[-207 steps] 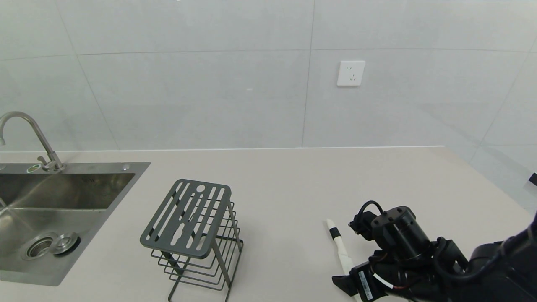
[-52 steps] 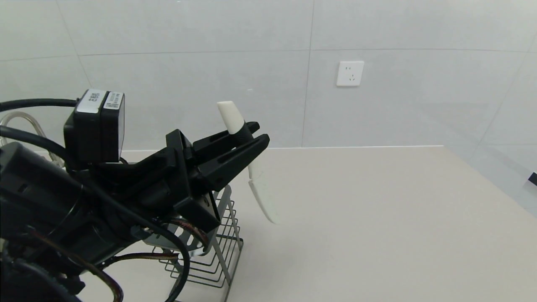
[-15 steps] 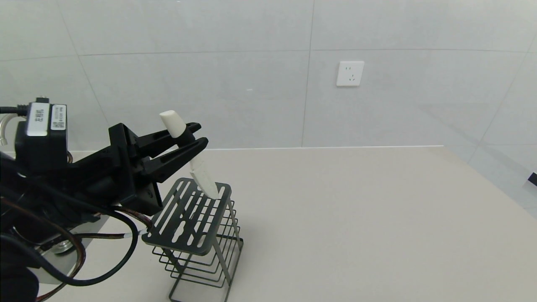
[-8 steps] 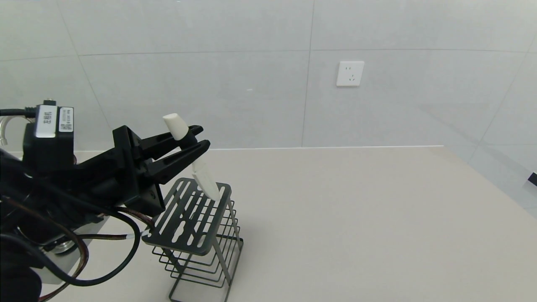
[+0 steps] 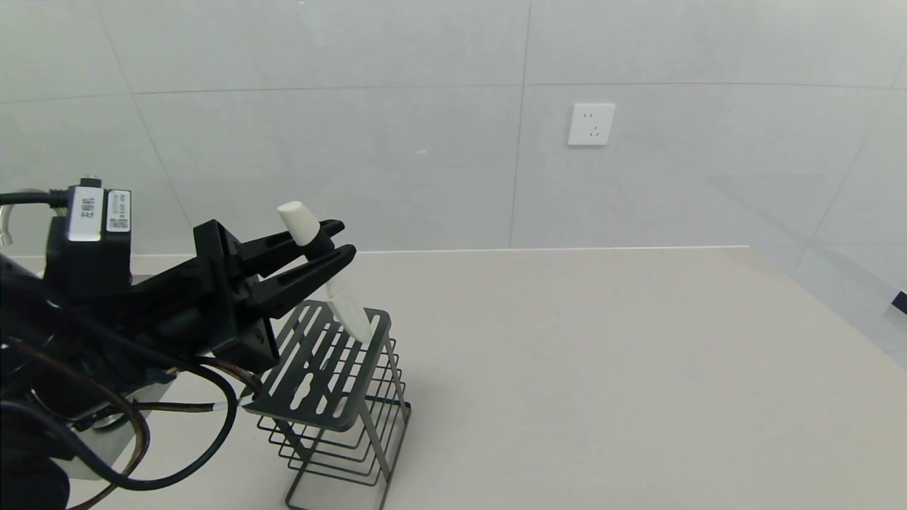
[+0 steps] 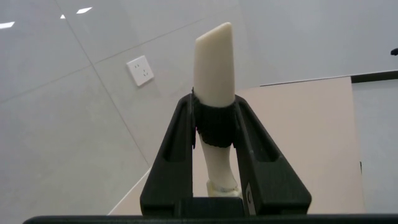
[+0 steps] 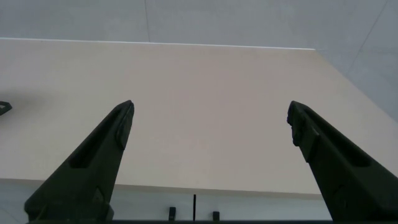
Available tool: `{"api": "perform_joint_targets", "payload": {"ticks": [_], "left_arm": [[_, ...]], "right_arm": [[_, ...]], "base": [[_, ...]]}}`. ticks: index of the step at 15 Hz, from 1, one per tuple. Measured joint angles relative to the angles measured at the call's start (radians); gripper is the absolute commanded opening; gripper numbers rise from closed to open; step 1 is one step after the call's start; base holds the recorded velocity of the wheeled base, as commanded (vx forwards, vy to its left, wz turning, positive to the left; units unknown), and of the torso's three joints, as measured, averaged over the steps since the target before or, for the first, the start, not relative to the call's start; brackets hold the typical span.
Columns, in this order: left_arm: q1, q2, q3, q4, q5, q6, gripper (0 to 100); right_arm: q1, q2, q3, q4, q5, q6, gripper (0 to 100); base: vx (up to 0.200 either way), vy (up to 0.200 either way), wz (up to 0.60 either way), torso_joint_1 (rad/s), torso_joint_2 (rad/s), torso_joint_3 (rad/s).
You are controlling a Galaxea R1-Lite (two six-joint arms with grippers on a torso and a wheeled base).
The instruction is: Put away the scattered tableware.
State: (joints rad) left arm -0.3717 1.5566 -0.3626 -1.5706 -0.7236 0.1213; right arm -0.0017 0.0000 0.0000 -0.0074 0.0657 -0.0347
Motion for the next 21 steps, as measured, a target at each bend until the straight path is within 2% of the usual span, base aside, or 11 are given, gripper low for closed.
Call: {"api": "perform_joint_targets", "payload": {"ticks": [3, 6, 21], "left_arm": [[-0.001, 0.006, 0.014, 0.000, 0.000, 0.002, 0], [0.001, 0.020, 0.023, 0.001, 0.002, 0.018, 0], [-0.001, 0.079, 0.031, 0.001, 0.007, 0.020, 0]], "right_arm": [[0.000, 0.000, 0.000, 0.000, 0.000, 0.000, 100], [0.000, 0.000, 0.000, 0.000, 0.000, 0.000, 100], [0.000, 0.000, 0.000, 0.001, 0.000, 0.000, 100]], "base": [[0.000, 0.000, 0.00, 0.000, 0.00, 0.000], [0.000, 0.000, 0.00, 0.000, 0.00, 0.000], [0.000, 0.000, 0.00, 0.000, 0.00, 0.000]]}}
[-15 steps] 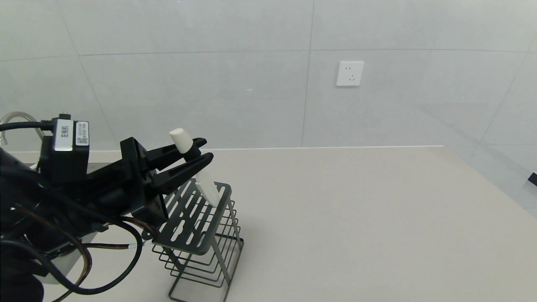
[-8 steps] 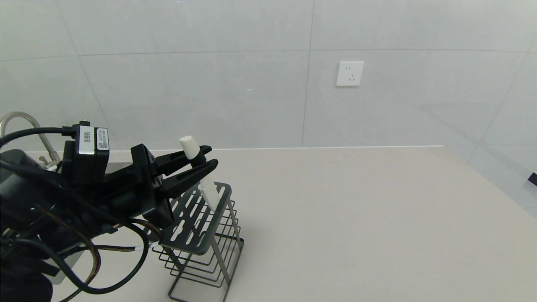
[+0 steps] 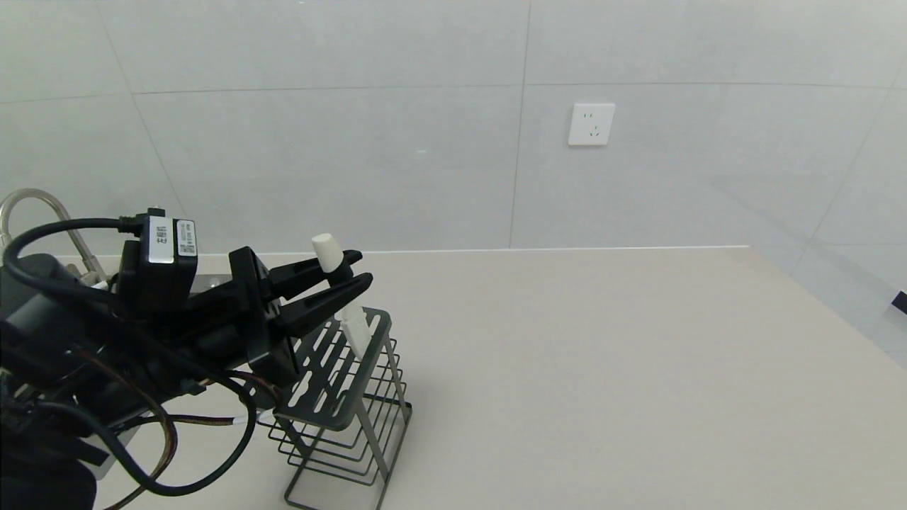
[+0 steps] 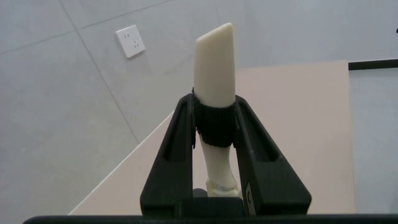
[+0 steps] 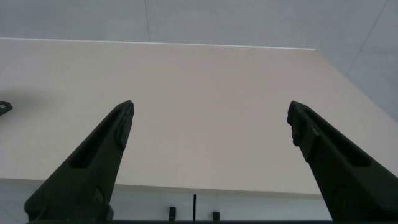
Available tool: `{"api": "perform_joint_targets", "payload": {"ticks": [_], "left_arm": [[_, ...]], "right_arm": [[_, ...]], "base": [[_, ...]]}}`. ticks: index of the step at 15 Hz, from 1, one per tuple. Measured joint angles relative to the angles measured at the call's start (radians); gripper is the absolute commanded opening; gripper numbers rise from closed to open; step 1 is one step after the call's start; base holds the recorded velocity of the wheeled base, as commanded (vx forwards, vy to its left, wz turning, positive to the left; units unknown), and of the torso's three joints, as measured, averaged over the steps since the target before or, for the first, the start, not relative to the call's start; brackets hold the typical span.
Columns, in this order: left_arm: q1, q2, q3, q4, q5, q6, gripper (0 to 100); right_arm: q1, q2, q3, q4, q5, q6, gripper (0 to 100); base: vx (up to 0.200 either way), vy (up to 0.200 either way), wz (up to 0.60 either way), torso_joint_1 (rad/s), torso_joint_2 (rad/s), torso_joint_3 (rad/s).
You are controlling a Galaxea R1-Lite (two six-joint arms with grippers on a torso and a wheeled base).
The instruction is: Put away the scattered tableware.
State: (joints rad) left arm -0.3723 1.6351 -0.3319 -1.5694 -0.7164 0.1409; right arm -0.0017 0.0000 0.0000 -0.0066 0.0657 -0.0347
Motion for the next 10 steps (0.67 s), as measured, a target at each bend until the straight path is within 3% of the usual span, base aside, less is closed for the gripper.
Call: {"api": "perform_joint_targets", "payload": {"ticks": [7, 10], "left_arm": [[0.000, 0.017, 0.006, 0.000, 0.002, 0.000, 0], [0.000, 0.024, 0.026, 0.000, 0.000, 0.017, 0]], "right_arm": [[0.000, 0.000, 0.000, 0.000, 0.000, 0.000, 100], [0.000, 0.000, 0.000, 0.000, 0.000, 0.000, 100]], "base": [[0.000, 0.000, 0.00, 0.000, 0.00, 0.000], [0.000, 0.000, 0.00, 0.000, 0.00, 0.000]]}}
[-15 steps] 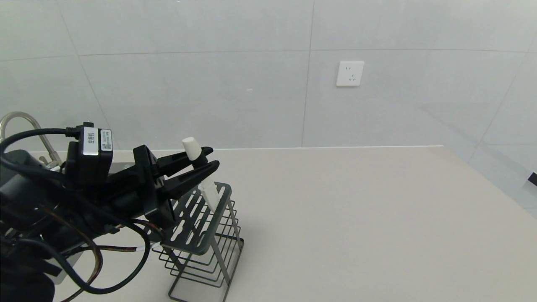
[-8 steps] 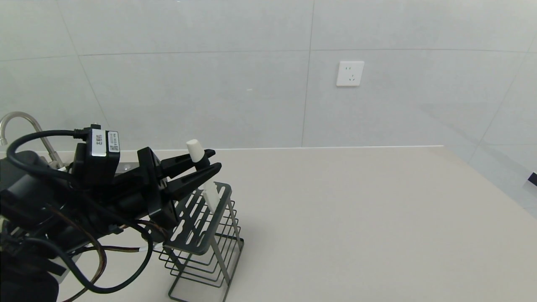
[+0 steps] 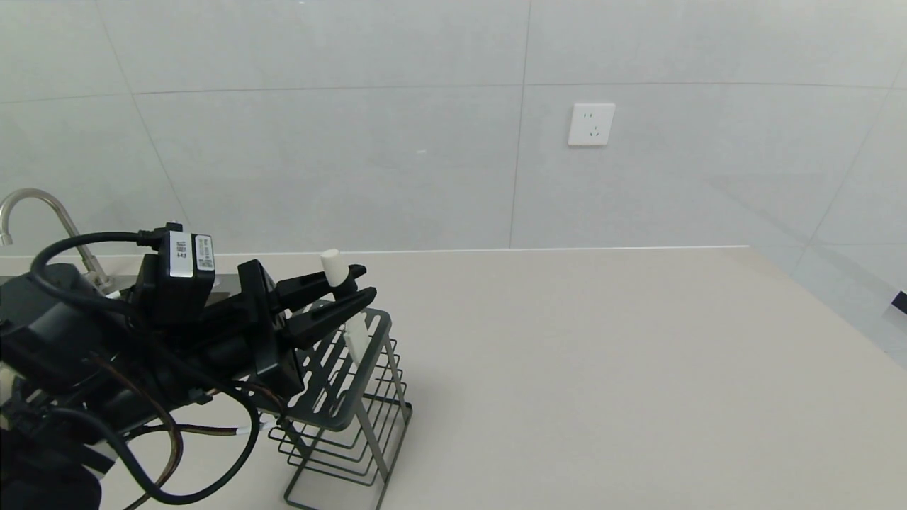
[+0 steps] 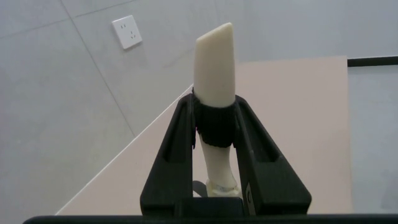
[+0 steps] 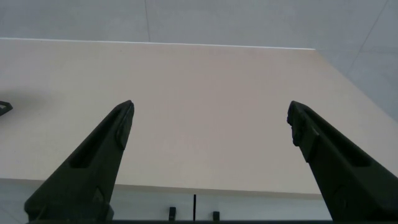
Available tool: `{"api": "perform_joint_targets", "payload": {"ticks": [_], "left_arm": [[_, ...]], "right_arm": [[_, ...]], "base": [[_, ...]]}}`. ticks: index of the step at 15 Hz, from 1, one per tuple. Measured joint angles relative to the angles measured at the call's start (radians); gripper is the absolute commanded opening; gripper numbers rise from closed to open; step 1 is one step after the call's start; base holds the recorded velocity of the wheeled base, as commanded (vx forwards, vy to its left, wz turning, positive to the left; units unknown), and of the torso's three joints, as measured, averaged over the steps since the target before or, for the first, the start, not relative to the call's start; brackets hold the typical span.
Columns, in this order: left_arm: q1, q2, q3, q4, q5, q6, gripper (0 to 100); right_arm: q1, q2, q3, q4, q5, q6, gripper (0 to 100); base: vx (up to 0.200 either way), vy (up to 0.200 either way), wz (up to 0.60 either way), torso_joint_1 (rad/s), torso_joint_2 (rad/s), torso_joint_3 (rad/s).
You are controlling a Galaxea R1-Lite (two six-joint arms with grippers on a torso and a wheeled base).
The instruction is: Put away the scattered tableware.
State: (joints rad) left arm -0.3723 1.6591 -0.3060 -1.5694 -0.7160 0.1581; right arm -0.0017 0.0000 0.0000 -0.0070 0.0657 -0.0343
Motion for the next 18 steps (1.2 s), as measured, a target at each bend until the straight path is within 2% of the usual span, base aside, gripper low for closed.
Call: {"api": "perform_joint_targets", "payload": {"ticks": [8, 9, 18], "left_arm": [[0.004, 0.020, 0.034, 0.000, 0.001, 0.003, 0], [0.004, 0.022, 0.043, 0.000, 0.001, 0.003, 100], [0.006, -0.027, 0.059, 0.003, 0.002, -0.003, 100]], "right_arm": [[0.000, 0.000, 0.000, 0.001, 0.000, 0.001, 100], [0.000, 0.000, 0.000, 0.001, 0.000, 0.001, 100], [0.000, 0.000, 0.000, 0.001, -0.002, 0.009, 100]], "base": [[0.000, 0.000, 0.00, 0.000, 0.00, 0.000], [0.000, 0.000, 0.00, 0.000, 0.00, 0.000], [0.000, 0.000, 0.00, 0.000, 0.00, 0.000]]}}
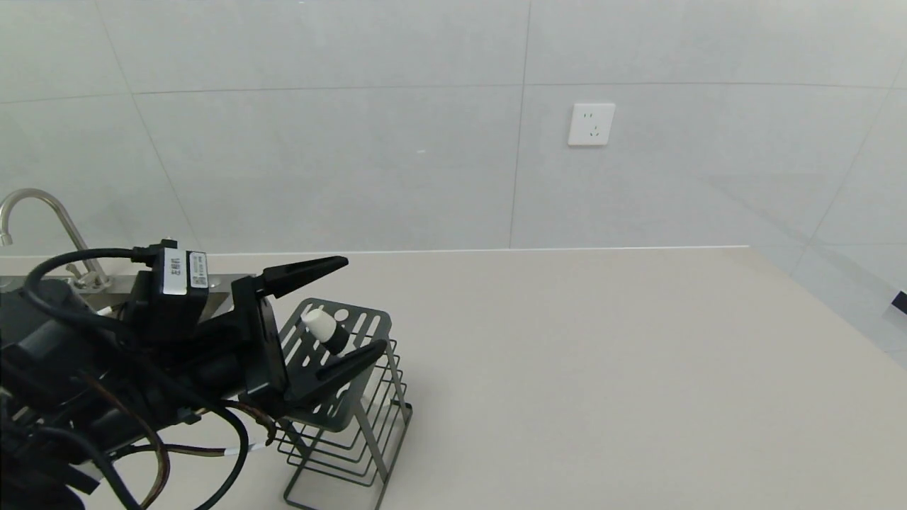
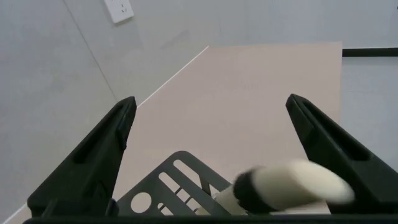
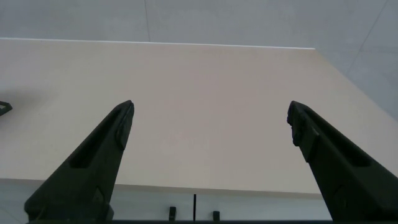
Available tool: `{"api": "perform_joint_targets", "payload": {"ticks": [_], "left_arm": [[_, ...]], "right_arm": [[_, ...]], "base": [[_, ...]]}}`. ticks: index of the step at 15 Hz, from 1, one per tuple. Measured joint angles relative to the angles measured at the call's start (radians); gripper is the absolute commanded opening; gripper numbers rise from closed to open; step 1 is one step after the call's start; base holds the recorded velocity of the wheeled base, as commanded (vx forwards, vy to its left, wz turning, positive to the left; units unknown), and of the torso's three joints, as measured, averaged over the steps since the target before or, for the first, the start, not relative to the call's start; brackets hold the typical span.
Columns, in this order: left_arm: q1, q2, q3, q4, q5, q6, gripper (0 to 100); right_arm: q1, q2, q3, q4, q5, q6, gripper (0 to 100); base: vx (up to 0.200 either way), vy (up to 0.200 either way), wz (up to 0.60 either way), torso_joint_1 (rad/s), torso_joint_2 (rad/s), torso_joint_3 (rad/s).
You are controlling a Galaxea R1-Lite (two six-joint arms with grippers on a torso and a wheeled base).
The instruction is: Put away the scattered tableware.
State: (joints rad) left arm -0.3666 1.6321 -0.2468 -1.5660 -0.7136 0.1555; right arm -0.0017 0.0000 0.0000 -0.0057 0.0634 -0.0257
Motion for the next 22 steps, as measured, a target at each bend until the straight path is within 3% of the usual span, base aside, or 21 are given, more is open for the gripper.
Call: {"api": "perform_joint_targets", "payload": {"ticks": [6, 9, 10, 11, 19, 21, 22], "left_arm": [[0.006, -0.223, 0.011, 0.012, 0.006, -0.001, 100], [0.029, -0.410, 0.052, 0.047, 0.057, -0.006, 100], [0.051, -0.490, 0.072, 0.099, 0.074, -0.007, 100], [0.074, -0.564, 0.087, 0.164, 0.084, -0.007, 100], [0.284, -1.339, 0.116, 1.021, 0.130, -0.020, 100], [0.318, -1.464, 0.153, 1.116, 0.141, -0.018, 100], [0.336, -1.514, 0.198, 1.219, 0.172, -0.011, 100]], "right_arm": [[0.000, 0.000, 0.000, 0.005, -0.013, 0.018, 100], [0.000, 0.000, 0.000, 0.005, -0.013, 0.017, 100], [0.000, 0.000, 0.000, 0.005, -0.013, 0.017, 100], [0.000, 0.000, 0.000, 0.005, -0.013, 0.017, 100], [0.000, 0.000, 0.000, 0.004, -0.013, 0.017, 100], [0.000, 0.000, 0.000, 0.004, -0.013, 0.017, 100], [0.000, 0.000, 0.000, 0.004, -0.013, 0.017, 100]], "base": [[0.000, 0.000, 0.00, 0.000, 0.00, 0.000], [0.000, 0.000, 0.00, 0.000, 0.00, 0.000], [0.000, 0.000, 0.00, 0.000, 0.00, 0.000], [0.000, 0.000, 0.00, 0.000, 0.00, 0.000], [0.000, 0.000, 0.00, 0.000, 0.00, 0.000], [0.000, 0.000, 0.00, 0.000, 0.00, 0.000], [0.000, 0.000, 0.00, 0.000, 0.00, 0.000]]}}
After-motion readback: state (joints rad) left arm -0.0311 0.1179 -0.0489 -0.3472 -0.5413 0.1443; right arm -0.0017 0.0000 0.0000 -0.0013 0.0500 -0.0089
